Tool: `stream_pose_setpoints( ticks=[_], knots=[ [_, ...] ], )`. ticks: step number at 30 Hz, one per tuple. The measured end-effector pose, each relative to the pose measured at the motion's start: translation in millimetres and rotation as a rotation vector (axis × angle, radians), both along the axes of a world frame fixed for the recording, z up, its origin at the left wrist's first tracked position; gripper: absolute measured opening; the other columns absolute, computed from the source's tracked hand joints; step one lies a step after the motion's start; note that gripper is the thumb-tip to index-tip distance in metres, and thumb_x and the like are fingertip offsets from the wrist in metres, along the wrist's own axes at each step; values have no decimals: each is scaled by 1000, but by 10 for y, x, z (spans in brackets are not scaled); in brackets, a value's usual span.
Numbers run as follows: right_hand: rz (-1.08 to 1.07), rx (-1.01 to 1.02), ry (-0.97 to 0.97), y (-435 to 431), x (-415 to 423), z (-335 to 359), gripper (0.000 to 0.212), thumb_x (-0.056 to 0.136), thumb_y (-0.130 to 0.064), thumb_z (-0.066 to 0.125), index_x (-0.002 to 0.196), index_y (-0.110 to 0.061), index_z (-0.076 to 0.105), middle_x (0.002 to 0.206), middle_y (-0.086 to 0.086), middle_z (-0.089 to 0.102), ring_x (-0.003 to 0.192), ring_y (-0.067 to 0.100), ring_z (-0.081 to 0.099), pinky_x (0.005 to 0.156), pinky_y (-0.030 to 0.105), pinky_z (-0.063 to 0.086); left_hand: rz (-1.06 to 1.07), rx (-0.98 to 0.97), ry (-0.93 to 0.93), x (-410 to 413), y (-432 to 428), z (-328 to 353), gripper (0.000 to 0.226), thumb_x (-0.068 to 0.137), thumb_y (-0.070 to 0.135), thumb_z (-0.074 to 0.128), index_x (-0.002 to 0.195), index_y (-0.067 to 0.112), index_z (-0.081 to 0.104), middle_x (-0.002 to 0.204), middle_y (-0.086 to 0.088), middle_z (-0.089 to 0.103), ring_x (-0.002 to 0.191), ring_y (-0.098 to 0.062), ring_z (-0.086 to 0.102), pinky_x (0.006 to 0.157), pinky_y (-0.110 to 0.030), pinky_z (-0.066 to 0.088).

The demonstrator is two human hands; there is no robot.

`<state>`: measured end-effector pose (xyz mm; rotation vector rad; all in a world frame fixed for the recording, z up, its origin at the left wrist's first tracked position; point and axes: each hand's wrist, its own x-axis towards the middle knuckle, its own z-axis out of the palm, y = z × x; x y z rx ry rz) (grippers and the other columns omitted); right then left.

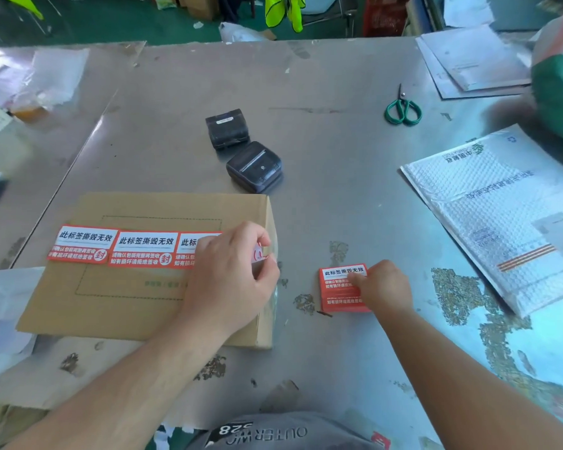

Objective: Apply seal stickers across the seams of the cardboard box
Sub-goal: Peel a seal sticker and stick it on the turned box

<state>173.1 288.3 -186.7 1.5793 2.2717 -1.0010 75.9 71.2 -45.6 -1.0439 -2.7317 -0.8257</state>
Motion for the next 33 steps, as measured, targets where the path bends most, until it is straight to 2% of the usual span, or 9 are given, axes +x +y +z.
stream_pose_setpoints(
  ticks=[5,11,16,18,22,24,27,30,33],
  knots=[
    [5,18,14,42,0,47,39,82,-39,78,86,-1,66,81,14,69,71,30,59,61,29,37,6,9,-3,13,9,12,18,79,17,68,87,21,52,62,24,34,58,6,40,71,-32,32],
    [-9,-47,49,66,-21,213,25,86,-25,77,91,-1,75,82,14,71,71,26,60,65,27,42,11,6,-8,22,-6,13,15,80,20,64,88,22,51,65,24,37,61,-12,35,73,-33,34],
    [-12,0,44,5,-2,303,24,88,-24,74,97,-1,75,93,17,74,83,32,66,71,30,47,7,14,-19,24,-25,30,12,81,24,60,89,23,52,67,23,38,64,-13,37,76,-33,36],
    [-20,13,41,-28,1,345,25,89,-24,72,97,0,74,95,18,74,82,32,64,71,30,46,13,23,-34,21,-34,29,12,81,24,59,90,24,51,67,23,39,65,-12,37,77,-32,35],
    [-47,-6,83,-76,26,483,13,89,-18,70,83,-8,75,85,17,73,76,31,64,68,32,47,12,60,-80,16,-56,51,13,82,23,62,88,26,50,63,23,37,59,-5,40,72,-30,30],
    [-100,-29,143,-99,47,551,13,86,-13,70,73,-11,73,83,17,75,78,33,68,72,36,52,17,92,-110,9,-64,69,15,82,21,63,87,26,50,59,21,36,58,2,40,69,-30,29],
    [-166,-25,194,-150,93,616,14,83,-9,69,71,-15,73,80,16,76,77,32,71,71,37,54,15,115,-143,5,-78,89,15,83,21,63,86,26,50,57,19,36,57,2,41,68,-30,29],
    [-149,23,167,-208,136,650,12,86,-10,66,82,-9,77,78,15,74,73,33,67,61,31,47,-3,133,-160,3,-94,105,13,82,19,64,86,24,52,56,18,35,57,1,41,68,-31,29],
    [-117,45,106,-262,168,671,17,89,-14,62,86,-10,79,65,8,64,68,30,59,56,27,38,-12,138,-175,-13,-102,98,14,82,18,64,86,23,52,56,18,35,57,2,41,69,-31,29]
  ],
)
